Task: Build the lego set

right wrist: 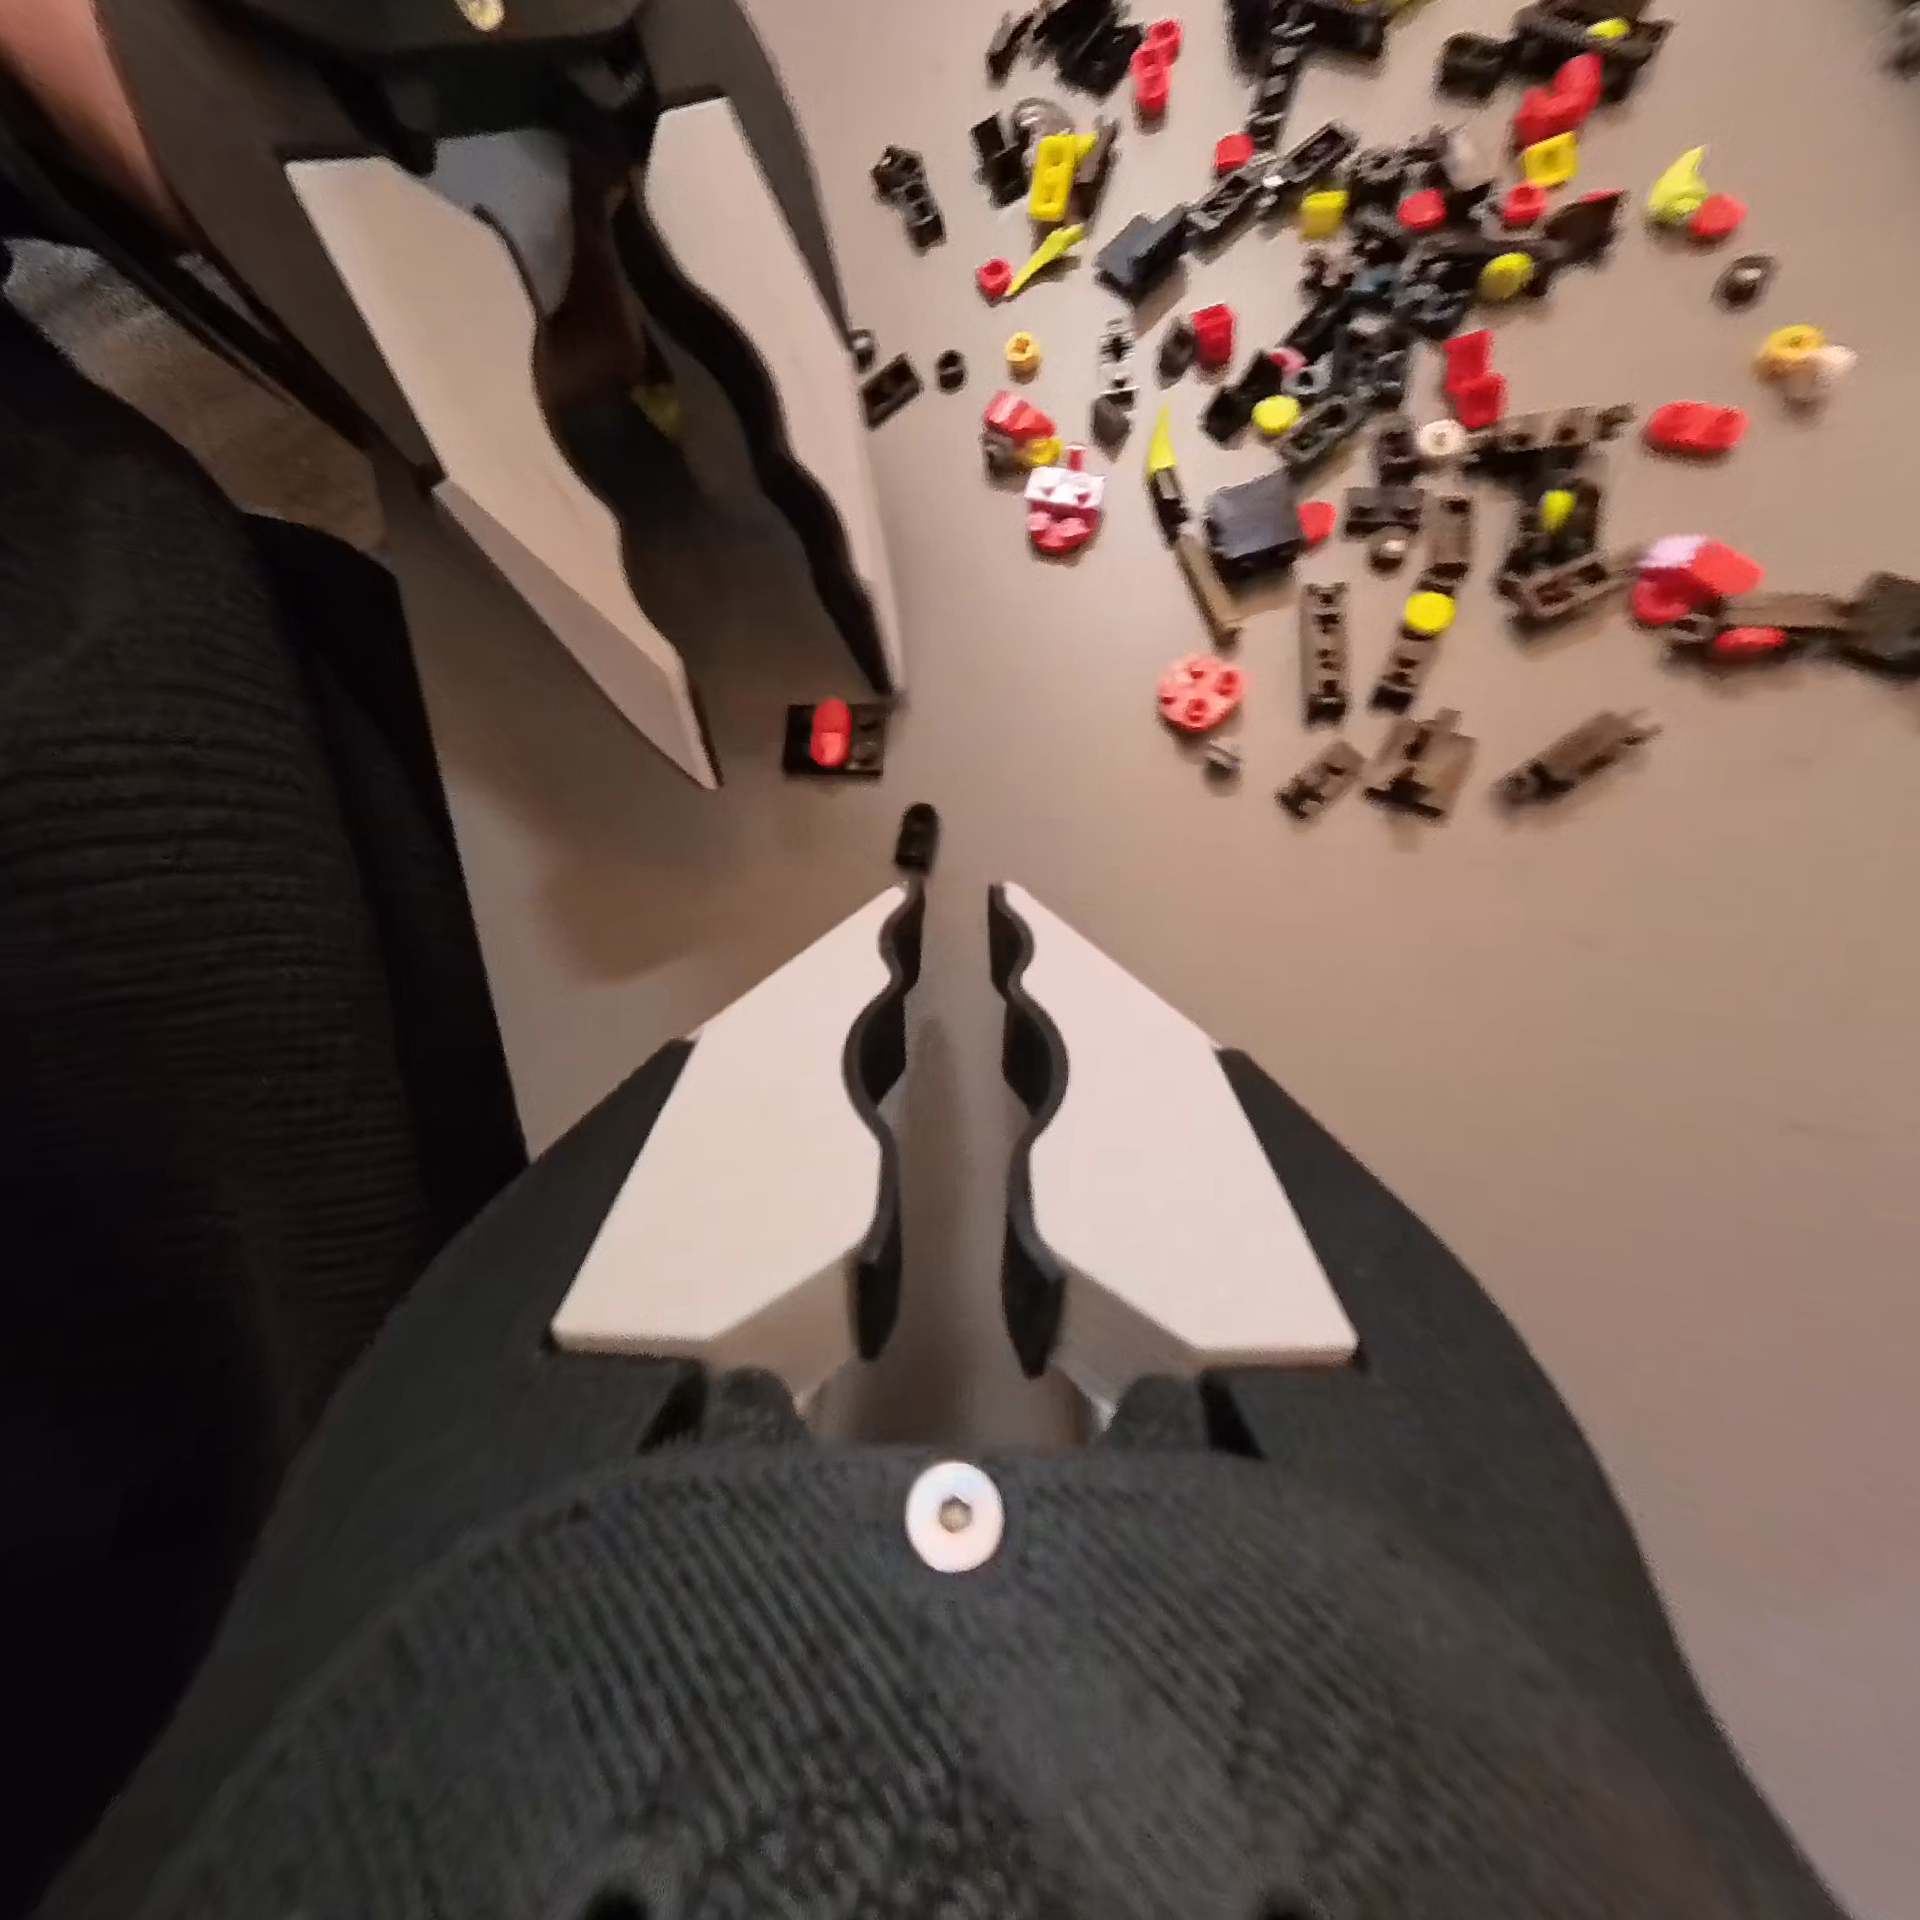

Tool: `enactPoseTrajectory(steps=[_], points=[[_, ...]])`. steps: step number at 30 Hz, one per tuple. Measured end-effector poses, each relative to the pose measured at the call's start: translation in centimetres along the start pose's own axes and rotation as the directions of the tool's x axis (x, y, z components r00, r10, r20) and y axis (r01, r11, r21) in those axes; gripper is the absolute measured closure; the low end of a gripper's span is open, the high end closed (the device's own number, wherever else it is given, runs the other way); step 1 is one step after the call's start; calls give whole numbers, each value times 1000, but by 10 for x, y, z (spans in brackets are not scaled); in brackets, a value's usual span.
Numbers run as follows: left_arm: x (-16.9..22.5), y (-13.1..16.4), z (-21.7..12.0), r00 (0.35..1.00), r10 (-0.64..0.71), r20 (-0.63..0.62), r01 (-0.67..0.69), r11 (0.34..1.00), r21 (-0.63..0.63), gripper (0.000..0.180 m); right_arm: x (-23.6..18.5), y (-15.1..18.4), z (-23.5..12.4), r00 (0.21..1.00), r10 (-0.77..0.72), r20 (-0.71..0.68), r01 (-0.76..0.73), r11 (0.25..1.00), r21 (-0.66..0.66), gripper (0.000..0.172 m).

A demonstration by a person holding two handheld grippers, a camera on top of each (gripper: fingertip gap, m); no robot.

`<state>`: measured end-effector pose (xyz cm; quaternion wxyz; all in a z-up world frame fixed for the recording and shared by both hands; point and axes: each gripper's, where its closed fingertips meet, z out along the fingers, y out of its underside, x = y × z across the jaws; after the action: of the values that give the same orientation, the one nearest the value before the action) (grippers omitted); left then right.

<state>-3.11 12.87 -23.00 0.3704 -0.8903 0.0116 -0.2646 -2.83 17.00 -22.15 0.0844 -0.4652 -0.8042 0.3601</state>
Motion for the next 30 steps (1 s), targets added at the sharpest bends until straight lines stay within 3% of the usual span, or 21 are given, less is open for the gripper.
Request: enactPoseTrajectory(steps=[4, 8, 11, 18, 22, 27, 30], points=[[1, 1, 2, 1000, 13, 3, -13, 1000, -12, 139, -6, 3, 15, 992, -112, -52, 108, 991, -81, 159], [2, 0, 2, 1000, 20, 5, -20, 1000, -12, 139, -11, 5, 25, 991, -129, -41, 124, 987, -102, 159], [1, 0, 2, 1000, 21, 8, -21, 1000, -10, 139, -4, 3, 26, 982, -162, -92, 151, 981, -119, 172], [-1, -6, -4, 1000, 12, 17, -13, 1000, 27, 140, -8, -6, 26, 989, -130, -64, 127, 990, -55, 172], [2, -11, -5, 994, -94, -54, 97, 993, 63, 143, -16, -20, 22, 988, -147, -45, 148, 989, 21, 172], [-2, -20, -12, 970, -207, -124, 221, 968, 115, 163, -20, -26, 19, 984, -172, -46, 175, 983, 56, 172], [0, -23, -14, 947, -267, -179, 292, 948, 128, 165, -22, -28, 18, 982, -183, -43, 186, 980, 66, 172]])
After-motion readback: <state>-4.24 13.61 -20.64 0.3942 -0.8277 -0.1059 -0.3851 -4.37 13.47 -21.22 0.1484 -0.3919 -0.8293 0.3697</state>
